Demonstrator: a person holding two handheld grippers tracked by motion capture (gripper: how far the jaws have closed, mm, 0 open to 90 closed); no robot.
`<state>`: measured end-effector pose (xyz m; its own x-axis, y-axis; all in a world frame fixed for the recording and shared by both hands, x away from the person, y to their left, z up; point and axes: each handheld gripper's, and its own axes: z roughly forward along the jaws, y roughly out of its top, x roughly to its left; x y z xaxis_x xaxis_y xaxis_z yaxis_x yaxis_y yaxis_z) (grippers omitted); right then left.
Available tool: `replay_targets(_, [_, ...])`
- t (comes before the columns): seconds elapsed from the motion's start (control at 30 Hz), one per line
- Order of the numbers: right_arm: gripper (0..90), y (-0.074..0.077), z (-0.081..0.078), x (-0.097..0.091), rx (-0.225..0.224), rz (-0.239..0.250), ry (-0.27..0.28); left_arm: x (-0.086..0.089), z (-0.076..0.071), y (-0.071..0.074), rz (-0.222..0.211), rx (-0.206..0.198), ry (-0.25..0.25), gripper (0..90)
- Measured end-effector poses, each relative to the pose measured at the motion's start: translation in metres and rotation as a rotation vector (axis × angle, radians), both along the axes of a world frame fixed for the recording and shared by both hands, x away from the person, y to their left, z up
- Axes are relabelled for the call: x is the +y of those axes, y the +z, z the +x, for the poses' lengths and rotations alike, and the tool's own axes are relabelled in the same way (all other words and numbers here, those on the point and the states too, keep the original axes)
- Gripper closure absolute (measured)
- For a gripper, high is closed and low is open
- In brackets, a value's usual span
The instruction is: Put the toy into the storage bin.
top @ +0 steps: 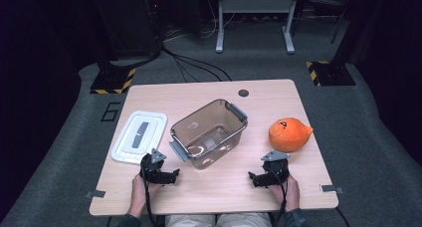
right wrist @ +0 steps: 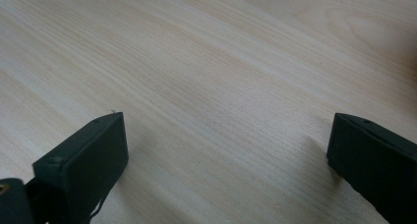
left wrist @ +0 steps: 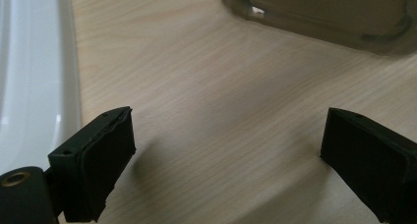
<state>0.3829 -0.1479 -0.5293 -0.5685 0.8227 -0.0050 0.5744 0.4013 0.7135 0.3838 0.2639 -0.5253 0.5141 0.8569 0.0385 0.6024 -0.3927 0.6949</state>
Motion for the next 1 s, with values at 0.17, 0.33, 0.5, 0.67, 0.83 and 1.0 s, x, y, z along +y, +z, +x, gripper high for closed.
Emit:
replay_targets(0.17, [1.2, 0.0, 0.0, 0.0, 0.0, -0.001, 0.0, -0.004, 0.001, -0.003, -0.038, 0.004, -0.008, 4.2])
replay_targets(0.33, [1.2, 0.0, 0.0, 0.0, 0.0, -0.001, -0.002, -0.004, -0.001, -0.005, -0.039, -0.009, -0.011, 2.8])
replay_targets(0.5, [1.2, 0.0, -0.003, 0.001, -0.014, -0.011, -0.001, -0.005, -0.001, -0.005, -0.041, -0.013, -0.014, 2.8])
replay_targets(0.67, [0.0, 0.002, -0.006, 0.003, -0.027, -0.038, 0.009, -0.006, -0.001, -0.005, -0.048, -0.014, -0.015, 2.8])
replay_targets(0.83, [0.0, 0.008, -0.01, 0.002, -0.024, 0.01, 0.039, -0.006, -0.002, -0.005, -0.046, -0.018, -0.033, 4.3])
replay_targets(1.0, [0.0, 0.025, -0.013, 0.0, -0.044, 0.014, 0.029, -0.006, -0.002, -0.005, -0.047, -0.018, -0.031, 4.3])
